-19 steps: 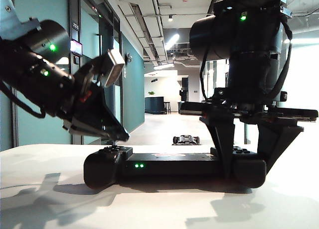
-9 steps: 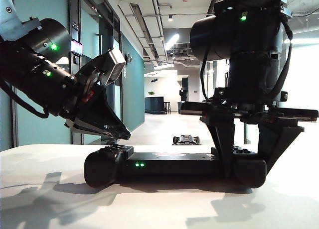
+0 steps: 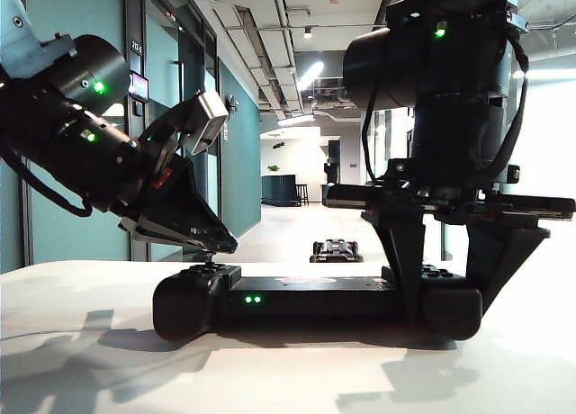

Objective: Push the left joystick on the remote control sitting on the white table forward to make the robot dog walk in a straight line until it approaches the door.

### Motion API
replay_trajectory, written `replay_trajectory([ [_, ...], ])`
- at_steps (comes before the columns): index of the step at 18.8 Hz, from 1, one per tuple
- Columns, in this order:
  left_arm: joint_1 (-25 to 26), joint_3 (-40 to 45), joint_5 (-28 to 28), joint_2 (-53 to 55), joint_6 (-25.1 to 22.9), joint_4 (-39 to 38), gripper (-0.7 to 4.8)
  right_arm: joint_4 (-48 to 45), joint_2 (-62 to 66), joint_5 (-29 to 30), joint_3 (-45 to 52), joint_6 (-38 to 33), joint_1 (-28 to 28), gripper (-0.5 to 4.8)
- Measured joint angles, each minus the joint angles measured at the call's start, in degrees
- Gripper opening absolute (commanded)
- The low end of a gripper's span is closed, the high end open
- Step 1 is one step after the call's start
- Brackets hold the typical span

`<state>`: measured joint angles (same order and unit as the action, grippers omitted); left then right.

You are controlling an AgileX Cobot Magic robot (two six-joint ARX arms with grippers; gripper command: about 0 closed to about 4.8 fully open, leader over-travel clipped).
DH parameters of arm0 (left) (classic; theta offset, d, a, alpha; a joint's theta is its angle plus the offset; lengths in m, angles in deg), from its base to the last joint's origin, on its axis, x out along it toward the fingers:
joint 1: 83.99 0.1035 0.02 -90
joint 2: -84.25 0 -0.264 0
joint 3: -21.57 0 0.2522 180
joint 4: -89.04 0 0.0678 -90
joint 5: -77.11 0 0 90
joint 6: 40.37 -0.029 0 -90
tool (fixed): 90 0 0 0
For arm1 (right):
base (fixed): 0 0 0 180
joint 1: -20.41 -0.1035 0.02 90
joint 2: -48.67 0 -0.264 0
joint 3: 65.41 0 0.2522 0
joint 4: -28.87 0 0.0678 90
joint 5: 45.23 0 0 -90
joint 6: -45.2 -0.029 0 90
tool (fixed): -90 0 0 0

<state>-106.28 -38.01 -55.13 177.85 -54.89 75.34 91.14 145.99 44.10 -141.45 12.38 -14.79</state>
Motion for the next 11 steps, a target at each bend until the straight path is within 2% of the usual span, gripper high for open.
replay_trajectory([
  [11,-0.02,0.0,0.02,0.0,0.39,0.15,-0.05,0.02,0.0,0.0,0.0,0.0,0.0,1.98],
])
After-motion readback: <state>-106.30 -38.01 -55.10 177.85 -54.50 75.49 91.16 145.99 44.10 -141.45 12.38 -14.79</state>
